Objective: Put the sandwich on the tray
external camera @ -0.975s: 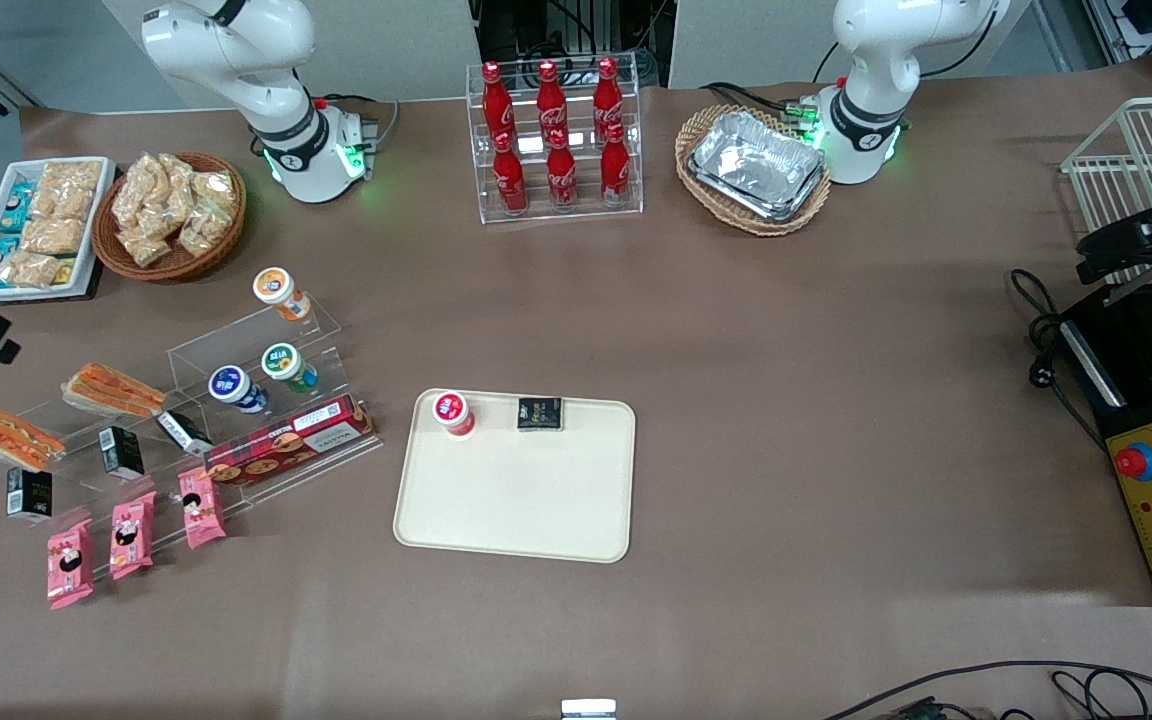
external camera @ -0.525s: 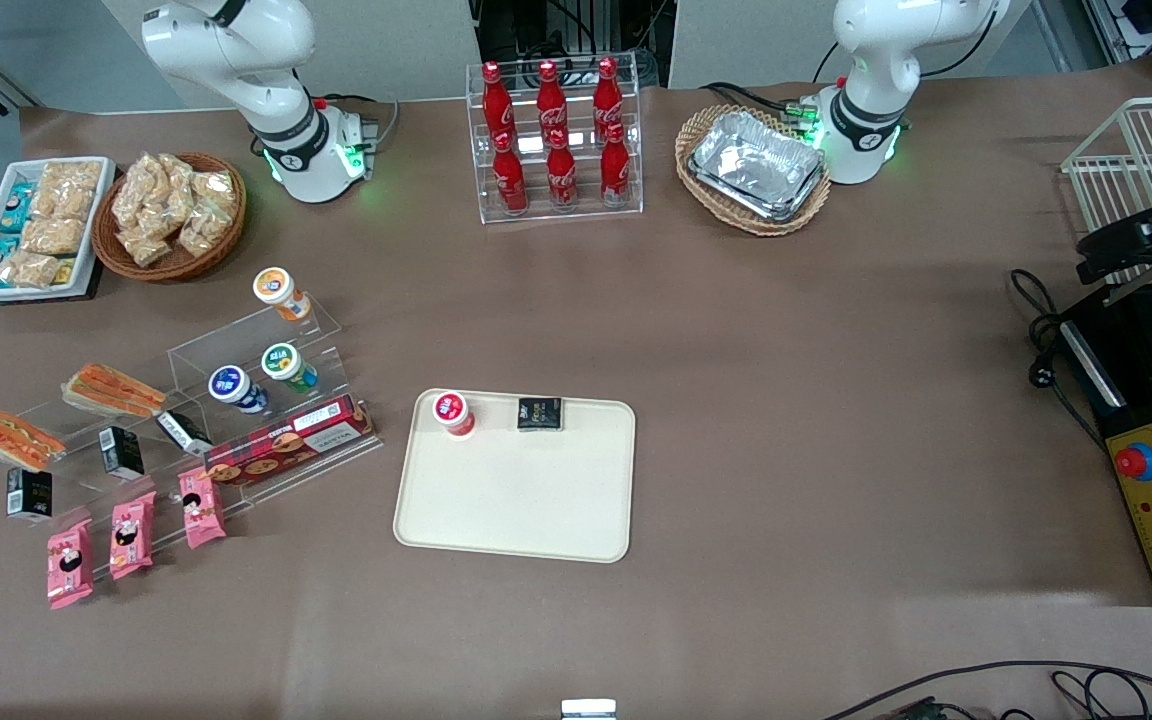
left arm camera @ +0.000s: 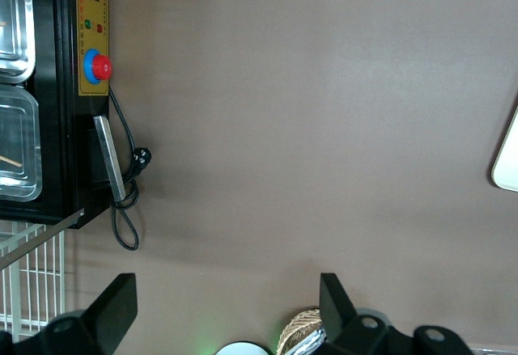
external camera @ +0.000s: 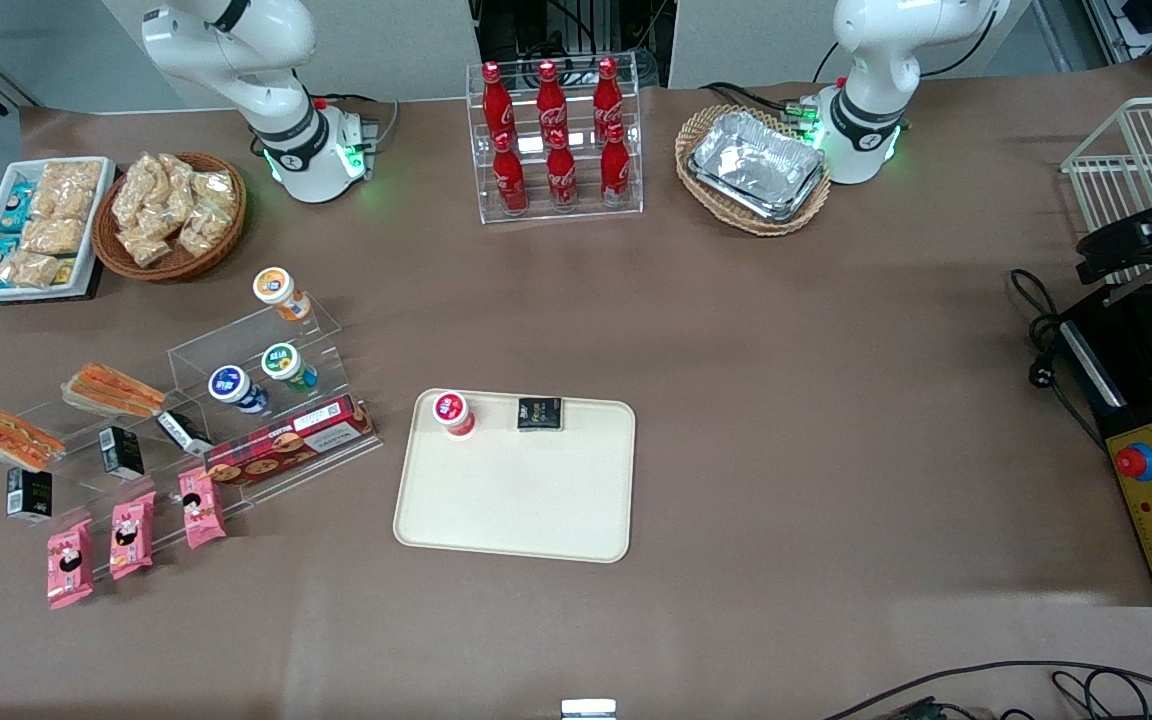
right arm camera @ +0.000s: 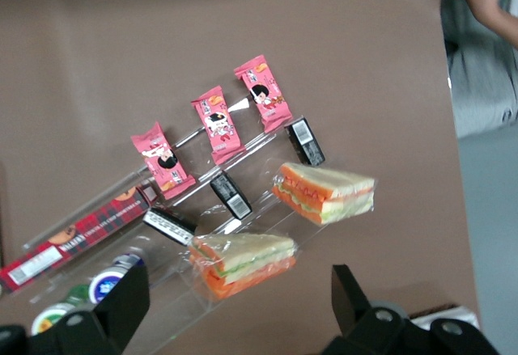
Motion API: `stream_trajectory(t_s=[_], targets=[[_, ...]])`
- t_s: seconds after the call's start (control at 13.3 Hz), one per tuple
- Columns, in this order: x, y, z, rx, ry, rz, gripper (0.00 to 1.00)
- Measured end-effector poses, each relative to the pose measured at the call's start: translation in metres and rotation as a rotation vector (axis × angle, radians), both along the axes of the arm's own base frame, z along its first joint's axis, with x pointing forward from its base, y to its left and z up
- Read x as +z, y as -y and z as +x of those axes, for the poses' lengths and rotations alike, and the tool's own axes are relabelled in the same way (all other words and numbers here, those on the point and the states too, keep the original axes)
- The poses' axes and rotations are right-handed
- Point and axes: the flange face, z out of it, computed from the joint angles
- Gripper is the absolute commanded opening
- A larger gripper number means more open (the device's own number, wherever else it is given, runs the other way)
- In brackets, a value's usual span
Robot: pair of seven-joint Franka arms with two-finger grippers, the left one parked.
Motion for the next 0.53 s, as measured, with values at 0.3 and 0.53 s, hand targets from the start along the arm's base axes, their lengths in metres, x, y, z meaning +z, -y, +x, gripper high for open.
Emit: stream_trajectory(t_s=[0.3,0.53], targets=[[-0.018,0.019,0.005,0.225,-0.02,0.03,1.0],[-0.03,0.039,0.0,0.437,-0.023,0.071,1.0]])
